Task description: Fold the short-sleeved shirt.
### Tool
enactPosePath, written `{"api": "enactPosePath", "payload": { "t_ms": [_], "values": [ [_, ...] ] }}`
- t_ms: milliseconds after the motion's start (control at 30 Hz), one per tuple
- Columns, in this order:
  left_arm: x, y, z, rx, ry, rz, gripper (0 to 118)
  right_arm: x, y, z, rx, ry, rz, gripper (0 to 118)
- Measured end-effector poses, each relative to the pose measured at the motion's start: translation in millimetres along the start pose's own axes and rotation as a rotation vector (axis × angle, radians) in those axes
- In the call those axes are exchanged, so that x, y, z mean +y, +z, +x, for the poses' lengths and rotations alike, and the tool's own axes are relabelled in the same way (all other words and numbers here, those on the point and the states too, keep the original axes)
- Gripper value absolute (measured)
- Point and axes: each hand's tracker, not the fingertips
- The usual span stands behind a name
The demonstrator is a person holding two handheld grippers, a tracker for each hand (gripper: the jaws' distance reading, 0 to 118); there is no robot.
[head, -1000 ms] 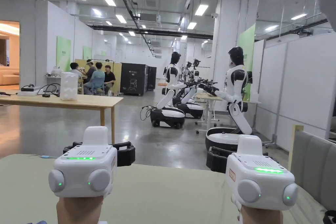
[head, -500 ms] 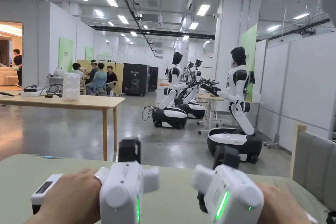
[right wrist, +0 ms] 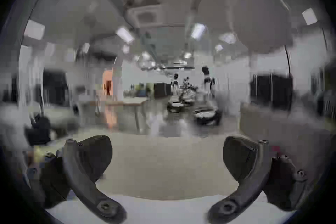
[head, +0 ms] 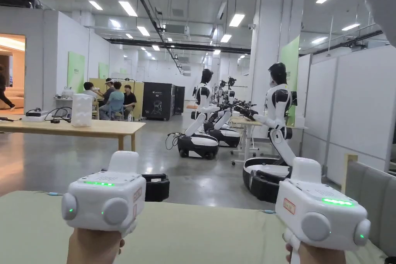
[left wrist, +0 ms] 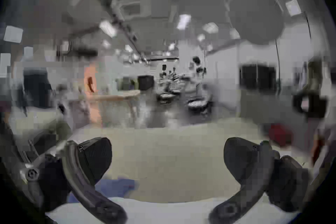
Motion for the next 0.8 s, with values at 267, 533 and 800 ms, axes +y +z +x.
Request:
{"api": "enactPosePath", "payload": {
  "t_ms": [267, 533, 800],
  "values": [
    [-29.4, -6.2, 18.1, 0.124, -0.247, 0.038, 118, -28.2, 1.8, -8.3, -0.088, 0.195, -0.046, 118],
    [-26.8, -2.6, 21.2, 0.132, -0.212, 0.055, 118, -24.8, 8.1, -10.9, -0.106, 0.185, -0.054, 118],
    [-34.6, -3.8, 18.8, 0.083, -0.201, 0.015, 95, -26.3, 10.4, -19.2, -0.110, 0.230, -0.060, 82]
  ]
}}
